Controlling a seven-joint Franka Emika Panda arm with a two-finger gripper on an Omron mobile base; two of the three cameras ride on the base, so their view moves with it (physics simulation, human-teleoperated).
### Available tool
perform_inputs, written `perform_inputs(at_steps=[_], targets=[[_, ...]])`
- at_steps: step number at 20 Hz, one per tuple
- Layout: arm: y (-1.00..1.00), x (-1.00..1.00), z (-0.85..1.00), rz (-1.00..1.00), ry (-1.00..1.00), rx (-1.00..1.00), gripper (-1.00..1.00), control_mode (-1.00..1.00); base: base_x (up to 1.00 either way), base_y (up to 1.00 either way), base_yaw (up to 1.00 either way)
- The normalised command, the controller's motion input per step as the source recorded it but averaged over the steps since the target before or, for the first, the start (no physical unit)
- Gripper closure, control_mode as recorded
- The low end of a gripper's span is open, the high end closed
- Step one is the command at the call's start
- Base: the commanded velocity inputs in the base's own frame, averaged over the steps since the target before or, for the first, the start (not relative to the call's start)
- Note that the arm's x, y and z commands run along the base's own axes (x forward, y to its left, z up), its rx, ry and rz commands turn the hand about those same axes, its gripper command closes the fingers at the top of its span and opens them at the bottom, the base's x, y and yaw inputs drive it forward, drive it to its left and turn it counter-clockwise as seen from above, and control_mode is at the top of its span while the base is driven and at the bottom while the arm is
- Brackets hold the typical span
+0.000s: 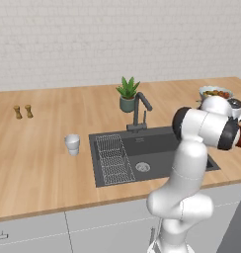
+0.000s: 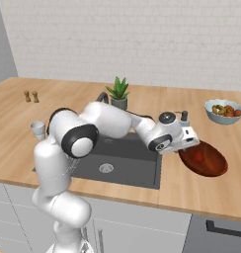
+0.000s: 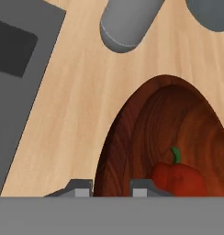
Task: Pick the bell pepper from the sink and place it in the bowl. Then pick the bowl and place it in the microwave. Then close the microwave door and press the start button.
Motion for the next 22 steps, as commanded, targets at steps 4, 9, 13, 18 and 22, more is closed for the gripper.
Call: perform_inputs(at_steps=[4,9,13,18,22], targets=[[0.08,-0.07,0.45,0.22,-0.01,-0.24,1.0,-1.0,0.0,0.0,0.0],[0.02,-0.03,0.64,0.27,-0.01,-0.15,1.0,-1.0,0.0,0.0,0.0],[0.0,-0.09,0.81,0.28,0.02,0.0,1.0,-1.0,0.0,0.0,0.0],[0.23,-0.43,0.56,0.32,0.0,0.0,1.0,-1.0,0.0,0.0,0.0],[0.59,-0.51,0.45,0.38,-0.04,-0.08,1.0,-1.0,0.0,0.0,0.0]])
